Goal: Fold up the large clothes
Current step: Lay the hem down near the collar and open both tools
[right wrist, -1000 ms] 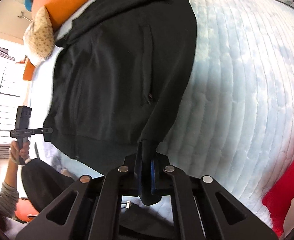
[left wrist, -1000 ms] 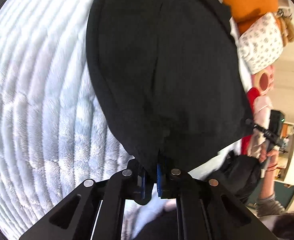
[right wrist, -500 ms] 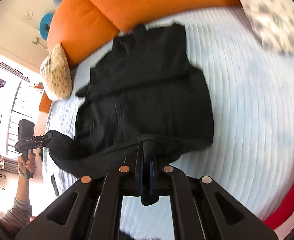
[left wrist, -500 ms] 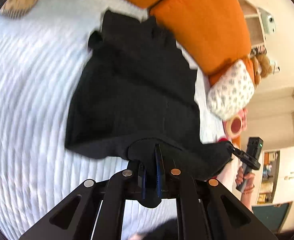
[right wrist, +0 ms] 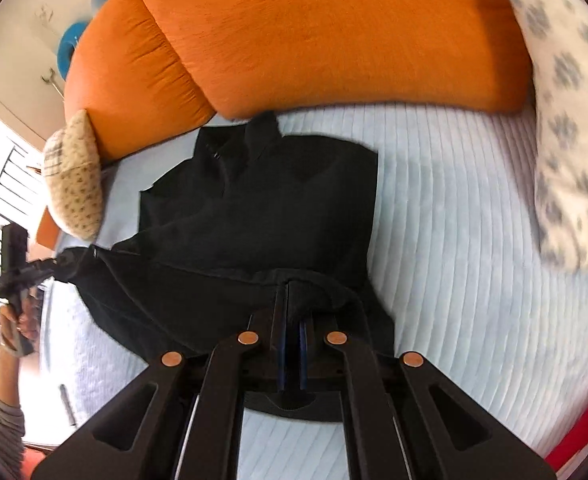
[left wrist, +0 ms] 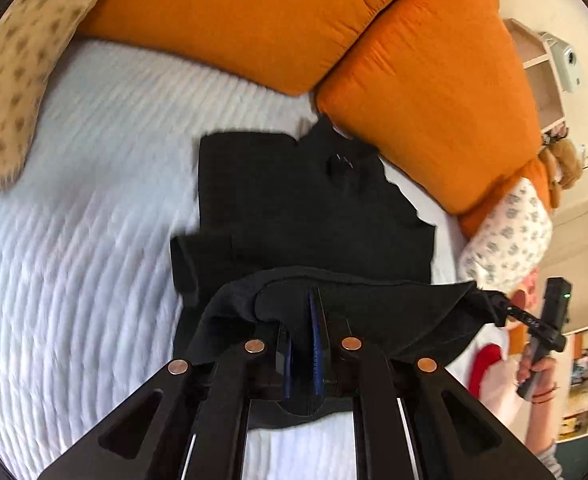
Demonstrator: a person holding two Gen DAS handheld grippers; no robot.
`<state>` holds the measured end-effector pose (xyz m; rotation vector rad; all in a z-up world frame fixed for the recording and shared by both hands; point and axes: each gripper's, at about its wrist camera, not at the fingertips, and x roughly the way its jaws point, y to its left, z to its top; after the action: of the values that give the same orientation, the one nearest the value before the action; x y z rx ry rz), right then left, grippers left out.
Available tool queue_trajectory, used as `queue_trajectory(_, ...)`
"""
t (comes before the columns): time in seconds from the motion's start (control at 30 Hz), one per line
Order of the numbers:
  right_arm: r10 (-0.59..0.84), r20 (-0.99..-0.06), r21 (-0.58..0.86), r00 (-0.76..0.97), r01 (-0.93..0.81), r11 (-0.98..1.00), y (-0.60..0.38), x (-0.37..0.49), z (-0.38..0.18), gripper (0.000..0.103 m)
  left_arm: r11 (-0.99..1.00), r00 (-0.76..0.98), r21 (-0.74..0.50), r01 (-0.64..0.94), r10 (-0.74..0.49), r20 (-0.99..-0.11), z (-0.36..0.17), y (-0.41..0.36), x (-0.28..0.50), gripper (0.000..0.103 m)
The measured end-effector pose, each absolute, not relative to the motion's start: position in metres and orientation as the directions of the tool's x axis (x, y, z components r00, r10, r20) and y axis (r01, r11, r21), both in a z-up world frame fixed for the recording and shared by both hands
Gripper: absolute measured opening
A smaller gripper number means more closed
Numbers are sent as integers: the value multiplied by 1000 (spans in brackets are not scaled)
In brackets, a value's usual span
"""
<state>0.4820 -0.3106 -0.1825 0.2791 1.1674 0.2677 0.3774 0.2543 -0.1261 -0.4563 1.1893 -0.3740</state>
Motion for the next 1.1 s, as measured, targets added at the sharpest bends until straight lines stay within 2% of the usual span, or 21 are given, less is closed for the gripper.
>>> queue_trajectory(0.3,295,-878,310,376,-22,950,-316,570,-203,4,880,370,-474,-9,-438,-819,-147,245,456,12)
queue_trajectory(0.47,263,-886,296,382,27,955,-317,615,-225,4,824,411,-558,-101,-476,-777,-166,256,486,12)
queue_trajectory(0.6,241,-880,299,408,82,951,-315,653,-237,4,806,461,-571,-156,-451,-764,-181,260,510,12)
queue_trajectory(0.7,182,-885,254,429,117,960,-305,678,-248,4,792,494,-574,-209,-421,-761,-196,257,526,12)
queue_trajectory(0.8,119,-887,205,445,149,967,-295,695,-259,4,821,506,-528,-219,-367,-781,-209,248,538,12)
queue_trajectory(1.1,-30,-909,24,416,125,992,-277,713,-301,4,864,469,-439,-245,-290,-834,-250,236,555,13)
